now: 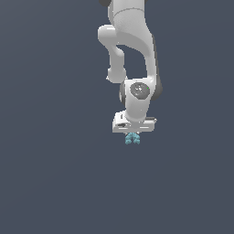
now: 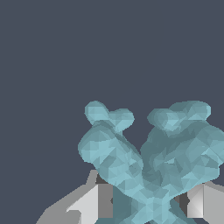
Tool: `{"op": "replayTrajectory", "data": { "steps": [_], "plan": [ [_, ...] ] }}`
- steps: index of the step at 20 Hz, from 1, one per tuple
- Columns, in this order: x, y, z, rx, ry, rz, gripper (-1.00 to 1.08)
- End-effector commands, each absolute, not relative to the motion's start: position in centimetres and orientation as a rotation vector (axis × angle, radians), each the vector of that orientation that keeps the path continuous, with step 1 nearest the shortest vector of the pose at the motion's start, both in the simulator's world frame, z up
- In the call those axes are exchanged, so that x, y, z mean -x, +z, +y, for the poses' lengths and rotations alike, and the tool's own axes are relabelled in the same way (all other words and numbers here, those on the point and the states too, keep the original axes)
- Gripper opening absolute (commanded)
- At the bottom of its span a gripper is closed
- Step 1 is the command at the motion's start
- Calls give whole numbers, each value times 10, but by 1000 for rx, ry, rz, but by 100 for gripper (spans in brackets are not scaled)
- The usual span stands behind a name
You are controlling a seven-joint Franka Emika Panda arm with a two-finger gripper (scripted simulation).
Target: Pick up the object and move it to a goal position.
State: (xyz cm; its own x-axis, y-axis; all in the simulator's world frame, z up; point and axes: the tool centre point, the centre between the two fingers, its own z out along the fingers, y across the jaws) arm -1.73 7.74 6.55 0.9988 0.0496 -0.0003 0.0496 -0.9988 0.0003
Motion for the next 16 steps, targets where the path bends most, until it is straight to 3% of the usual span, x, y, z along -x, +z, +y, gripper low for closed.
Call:
{"op": "replayTrajectory", "data": {
  "steps": [1, 16],
  "plan": [
    [22, 79, 81, -3140, 1, 78, -100],
    [65, 194, 113, -3140, 1, 79, -100]
  ]
}}
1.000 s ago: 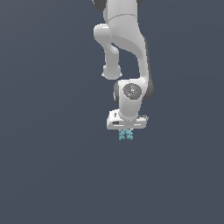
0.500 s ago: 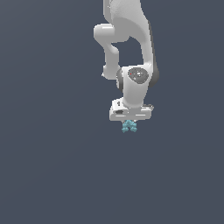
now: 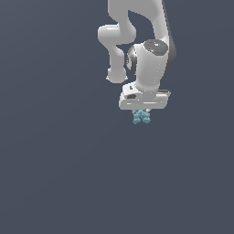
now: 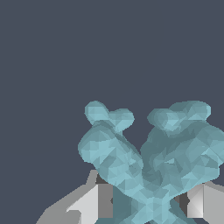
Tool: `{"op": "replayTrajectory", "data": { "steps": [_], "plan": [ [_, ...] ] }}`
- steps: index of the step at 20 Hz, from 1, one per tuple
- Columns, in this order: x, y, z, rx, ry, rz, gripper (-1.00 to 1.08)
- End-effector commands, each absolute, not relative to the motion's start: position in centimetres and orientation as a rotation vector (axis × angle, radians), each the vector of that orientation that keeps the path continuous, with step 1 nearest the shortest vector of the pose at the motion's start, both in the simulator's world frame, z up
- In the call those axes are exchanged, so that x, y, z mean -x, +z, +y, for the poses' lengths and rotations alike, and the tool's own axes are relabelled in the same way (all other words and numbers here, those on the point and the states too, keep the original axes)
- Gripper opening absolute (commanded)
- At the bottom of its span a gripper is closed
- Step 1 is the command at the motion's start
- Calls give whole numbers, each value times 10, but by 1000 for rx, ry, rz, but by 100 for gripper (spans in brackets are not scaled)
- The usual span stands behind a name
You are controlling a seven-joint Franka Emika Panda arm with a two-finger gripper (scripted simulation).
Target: Pick up the object and move it to a goal position.
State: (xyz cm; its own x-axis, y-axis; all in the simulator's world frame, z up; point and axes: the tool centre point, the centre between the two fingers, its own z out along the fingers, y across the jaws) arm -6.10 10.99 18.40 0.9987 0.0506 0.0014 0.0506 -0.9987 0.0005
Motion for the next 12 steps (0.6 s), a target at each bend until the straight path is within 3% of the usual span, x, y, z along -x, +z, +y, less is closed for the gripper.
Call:
{"op": "replayTrajectory", "data": {
  "steps": [1, 12],
  "plan": [
    [67, 200, 114, -3140, 1, 79, -100],
    [76, 230, 123, -3140, 0, 80, -100]
  ]
}}
